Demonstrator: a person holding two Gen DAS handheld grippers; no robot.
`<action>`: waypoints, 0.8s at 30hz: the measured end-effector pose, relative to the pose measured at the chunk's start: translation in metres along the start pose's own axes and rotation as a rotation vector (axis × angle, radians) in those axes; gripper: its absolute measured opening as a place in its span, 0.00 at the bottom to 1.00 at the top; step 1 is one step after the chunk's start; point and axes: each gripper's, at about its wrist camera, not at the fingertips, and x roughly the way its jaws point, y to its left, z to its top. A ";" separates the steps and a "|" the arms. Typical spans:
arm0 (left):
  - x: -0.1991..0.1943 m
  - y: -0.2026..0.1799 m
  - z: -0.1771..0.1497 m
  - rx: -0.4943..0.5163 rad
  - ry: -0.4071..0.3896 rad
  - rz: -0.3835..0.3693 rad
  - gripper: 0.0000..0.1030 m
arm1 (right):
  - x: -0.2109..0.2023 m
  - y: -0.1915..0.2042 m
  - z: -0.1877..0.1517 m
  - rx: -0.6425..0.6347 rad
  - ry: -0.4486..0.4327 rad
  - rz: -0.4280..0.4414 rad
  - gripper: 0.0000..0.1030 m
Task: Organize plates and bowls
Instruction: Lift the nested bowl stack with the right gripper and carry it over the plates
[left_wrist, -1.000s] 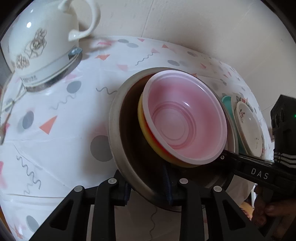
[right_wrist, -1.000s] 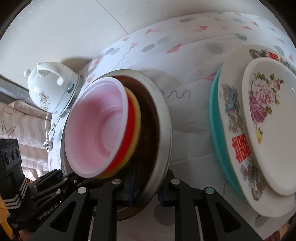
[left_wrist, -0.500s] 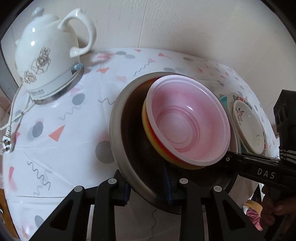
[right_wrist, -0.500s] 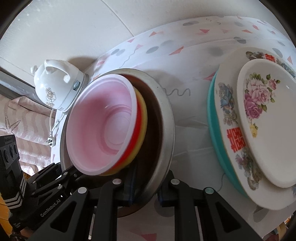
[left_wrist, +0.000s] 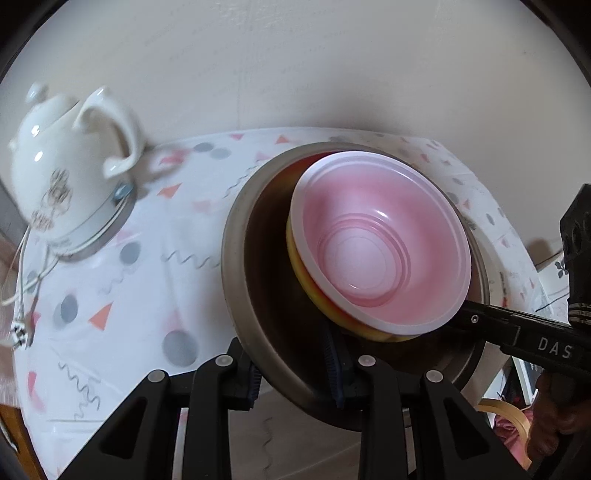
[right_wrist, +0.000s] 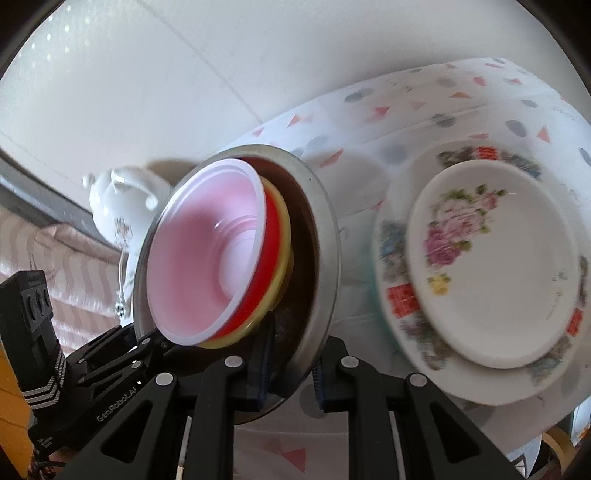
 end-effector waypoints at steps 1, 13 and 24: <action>0.001 -0.004 0.003 0.007 -0.002 -0.008 0.28 | -0.006 -0.004 0.001 0.013 -0.013 0.002 0.17; 0.024 -0.078 0.033 0.146 0.016 -0.097 0.28 | -0.059 -0.065 0.001 0.162 -0.121 -0.055 0.17; 0.053 -0.128 0.050 0.230 0.054 -0.149 0.29 | -0.086 -0.109 -0.001 0.265 -0.181 -0.114 0.17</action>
